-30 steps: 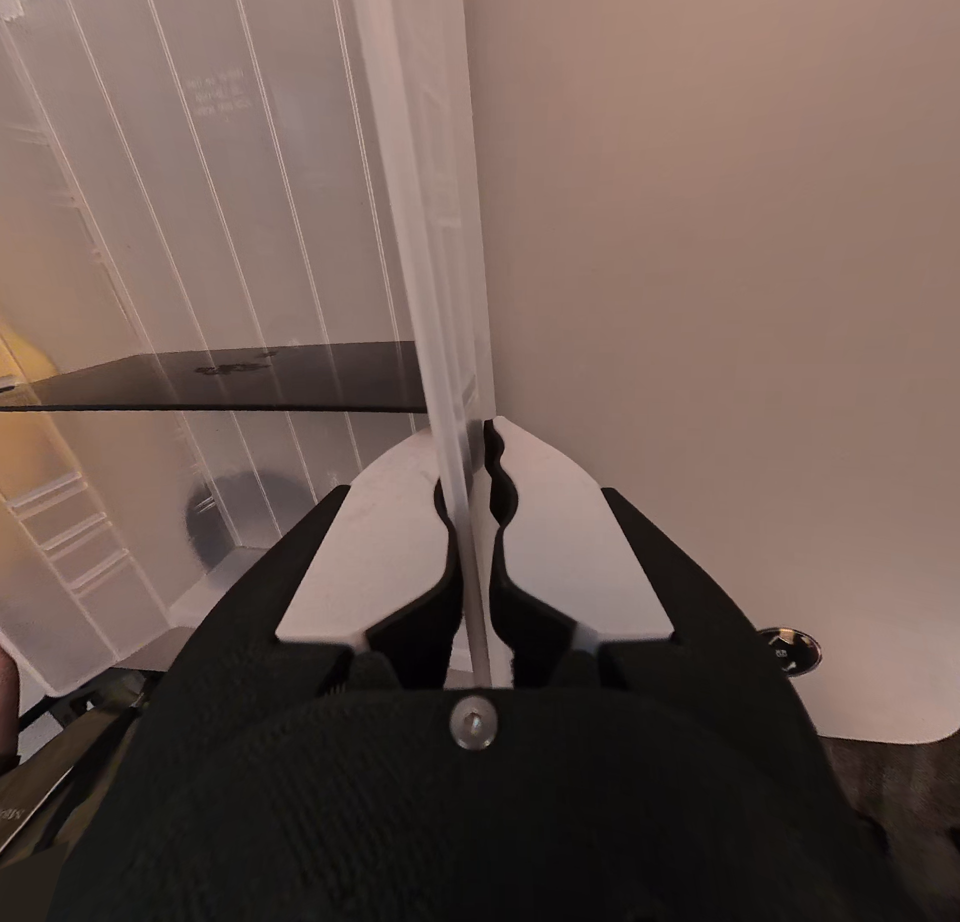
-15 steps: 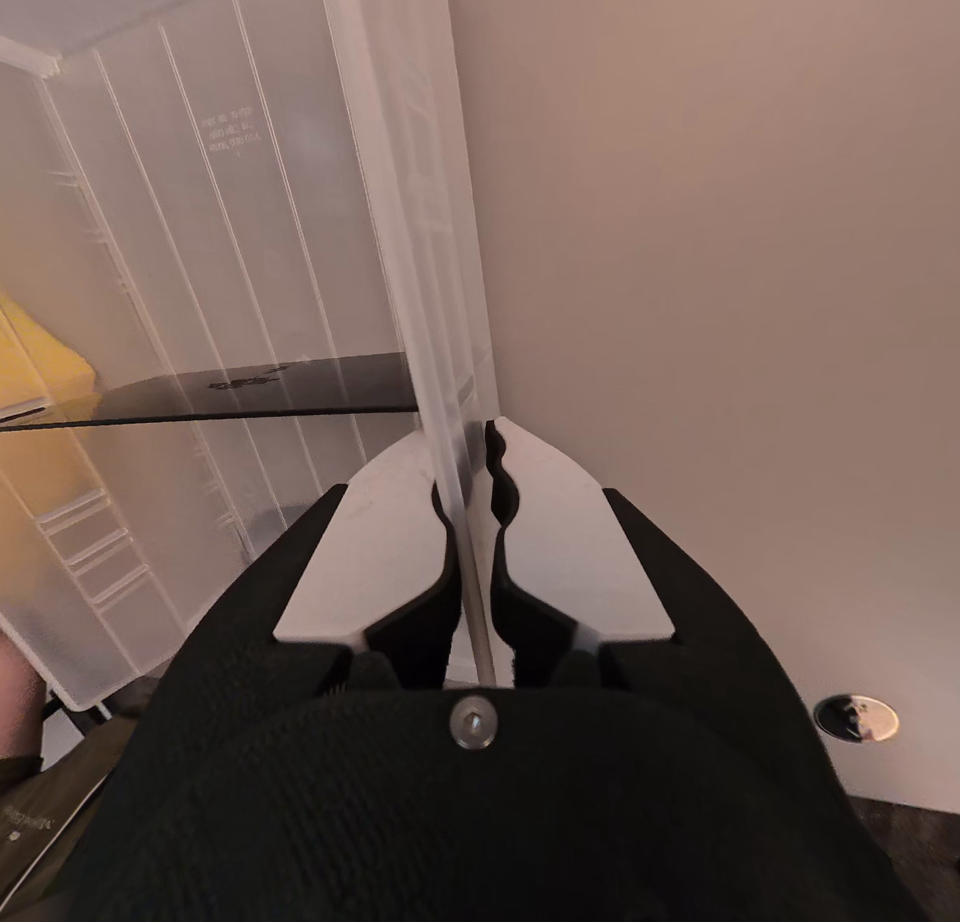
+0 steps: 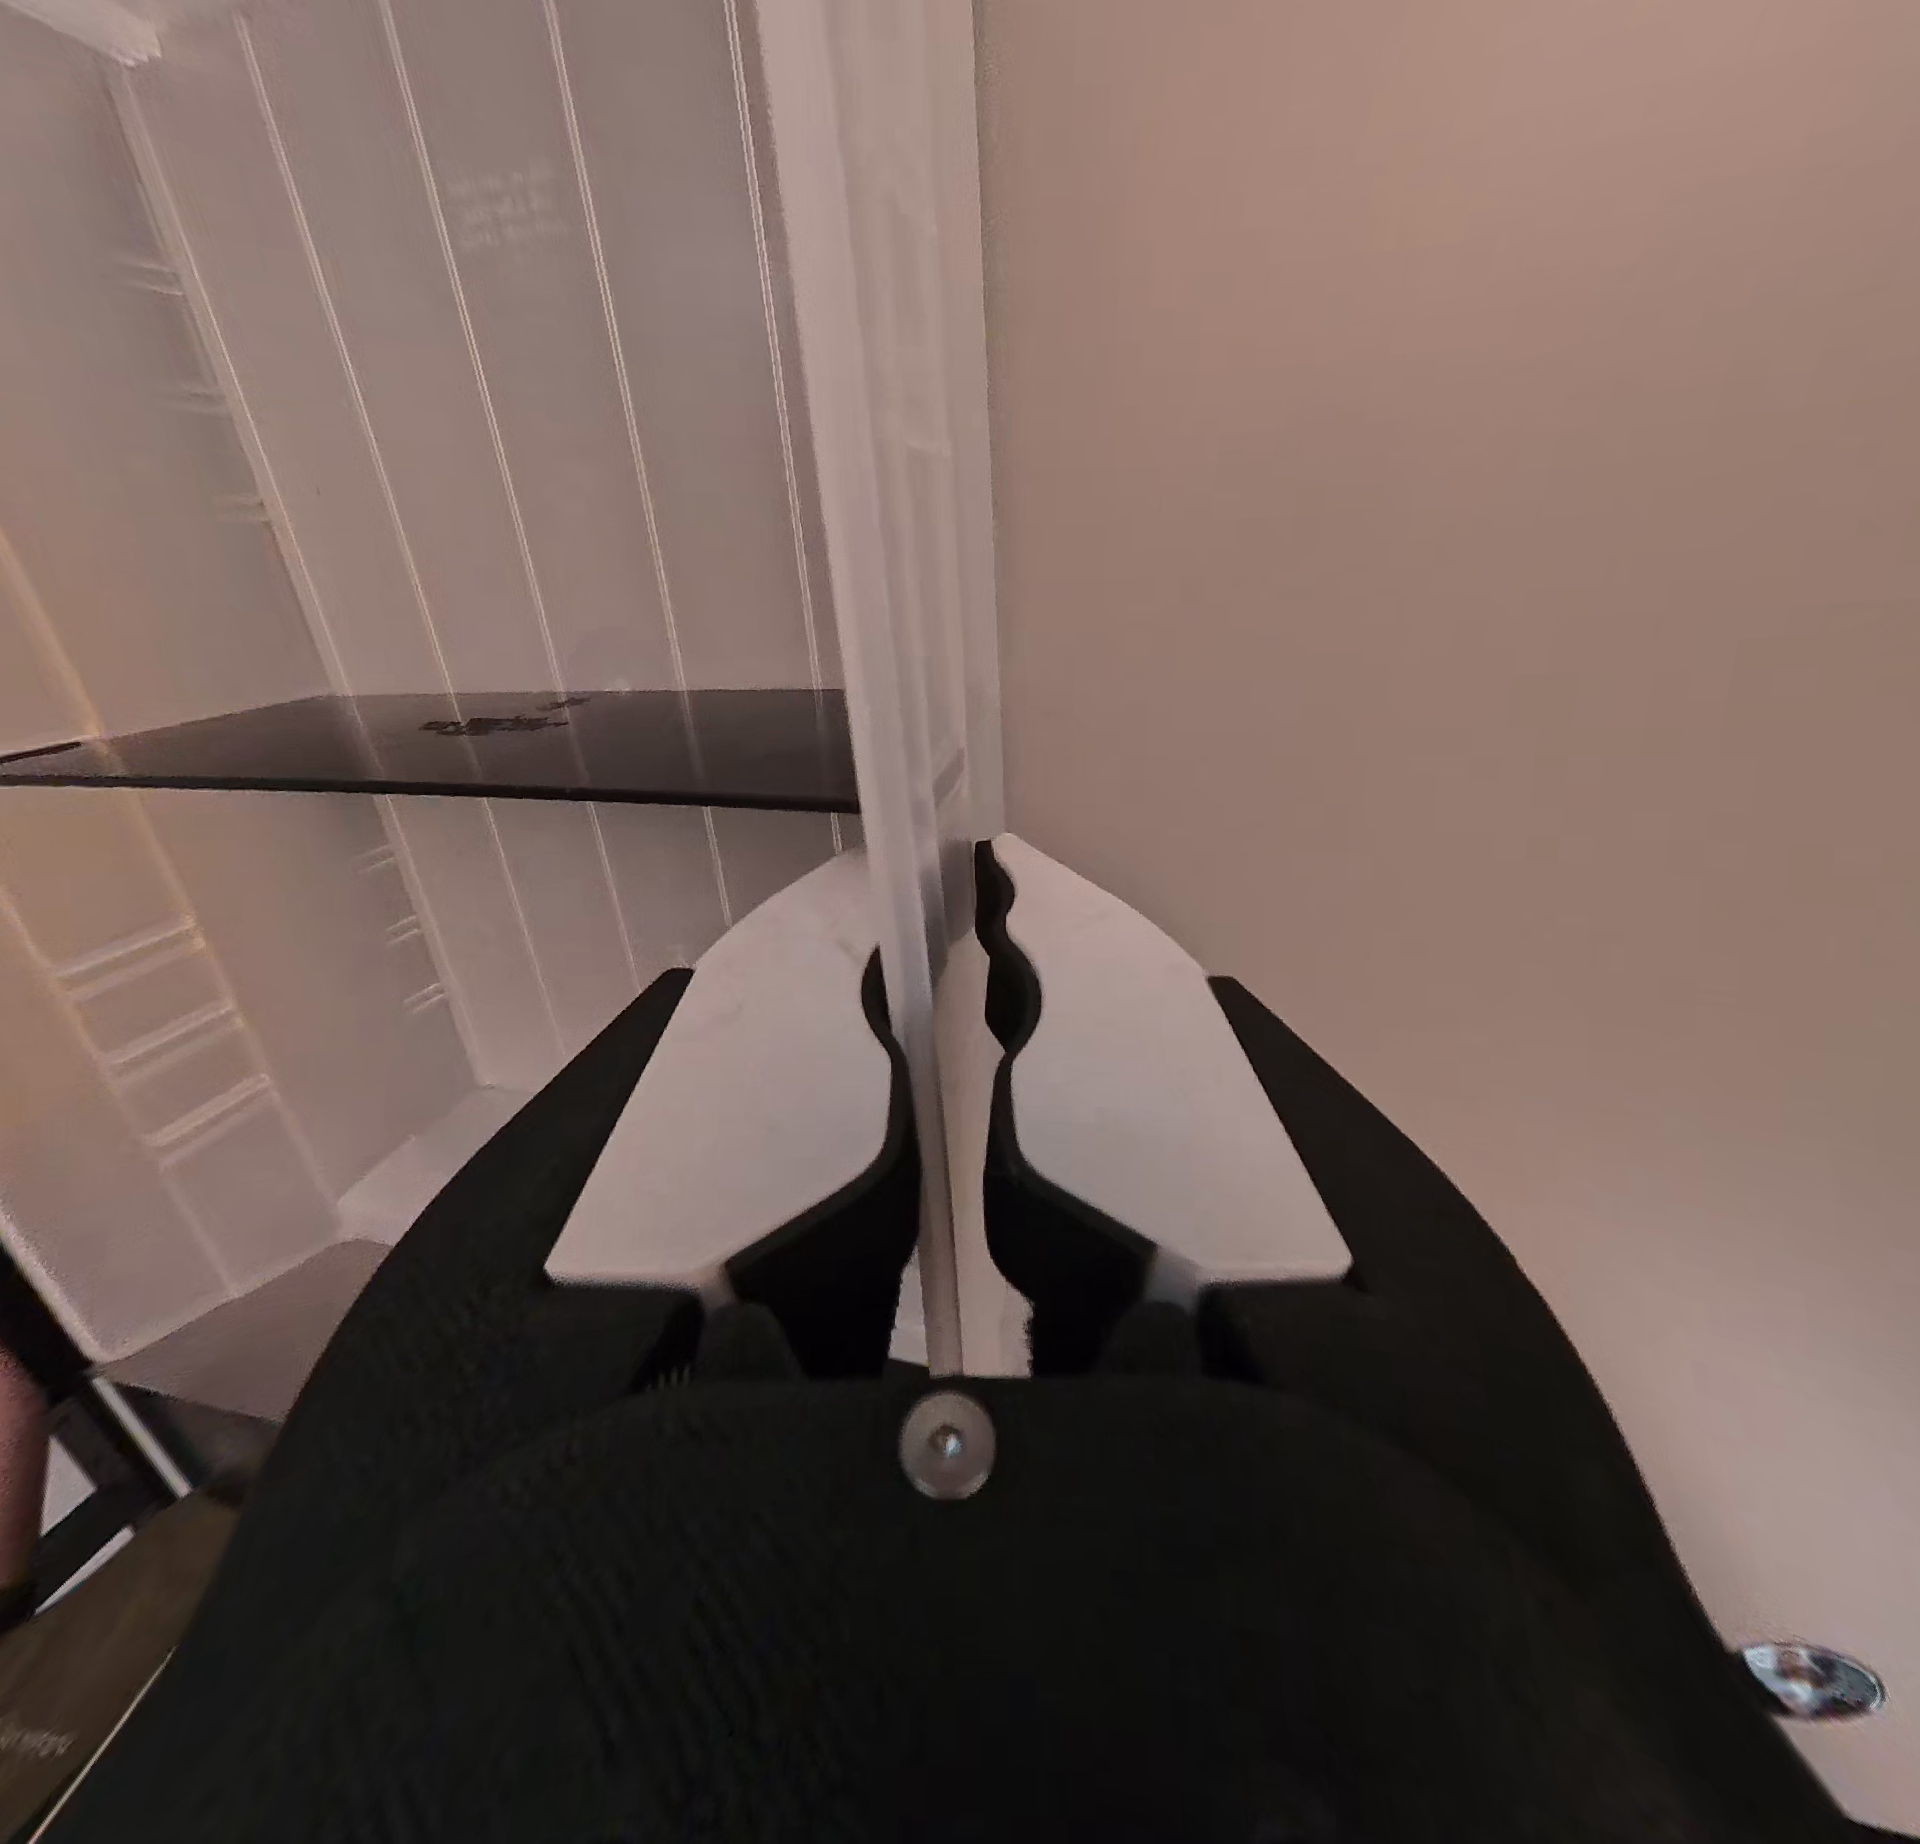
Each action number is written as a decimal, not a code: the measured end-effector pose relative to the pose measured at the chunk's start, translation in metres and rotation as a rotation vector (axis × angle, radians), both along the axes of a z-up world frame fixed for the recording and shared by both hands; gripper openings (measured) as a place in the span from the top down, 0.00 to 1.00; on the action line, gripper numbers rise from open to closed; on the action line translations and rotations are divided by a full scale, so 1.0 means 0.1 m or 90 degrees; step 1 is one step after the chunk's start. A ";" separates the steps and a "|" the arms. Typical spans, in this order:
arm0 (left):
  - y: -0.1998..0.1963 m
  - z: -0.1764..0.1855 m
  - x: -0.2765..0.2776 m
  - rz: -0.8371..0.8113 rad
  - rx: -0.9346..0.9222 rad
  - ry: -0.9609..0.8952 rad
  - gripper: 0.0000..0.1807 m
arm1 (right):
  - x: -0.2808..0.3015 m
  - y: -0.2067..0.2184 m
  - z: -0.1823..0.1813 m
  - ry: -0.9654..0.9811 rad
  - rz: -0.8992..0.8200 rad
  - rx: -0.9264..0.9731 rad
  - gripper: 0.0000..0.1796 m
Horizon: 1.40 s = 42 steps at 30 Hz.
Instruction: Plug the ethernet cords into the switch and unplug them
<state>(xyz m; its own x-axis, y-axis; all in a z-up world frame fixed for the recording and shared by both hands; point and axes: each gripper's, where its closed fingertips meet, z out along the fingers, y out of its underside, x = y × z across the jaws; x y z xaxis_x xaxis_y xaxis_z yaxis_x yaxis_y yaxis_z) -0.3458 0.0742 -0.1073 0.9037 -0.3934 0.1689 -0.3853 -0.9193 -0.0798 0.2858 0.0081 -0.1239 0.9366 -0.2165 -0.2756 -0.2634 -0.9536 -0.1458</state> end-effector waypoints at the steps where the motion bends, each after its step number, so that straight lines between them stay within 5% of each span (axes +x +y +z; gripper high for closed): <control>1: -0.01 -0.03 0.00 0.001 -0.018 -0.005 0.97 | 0.00 0.02 0.00 -0.002 0.007 0.001 0.96; 20: 0.08 -0.01 -0.86 0.258 0.010 -0.140 0.92 | 0.30 -0.07 -0.01 -0.042 0.032 -0.016 0.97; 42: 0.11 0.00 -1.01 0.242 0.039 -0.138 0.92 | 0.43 0.00 -0.02 -0.124 0.147 0.010 0.97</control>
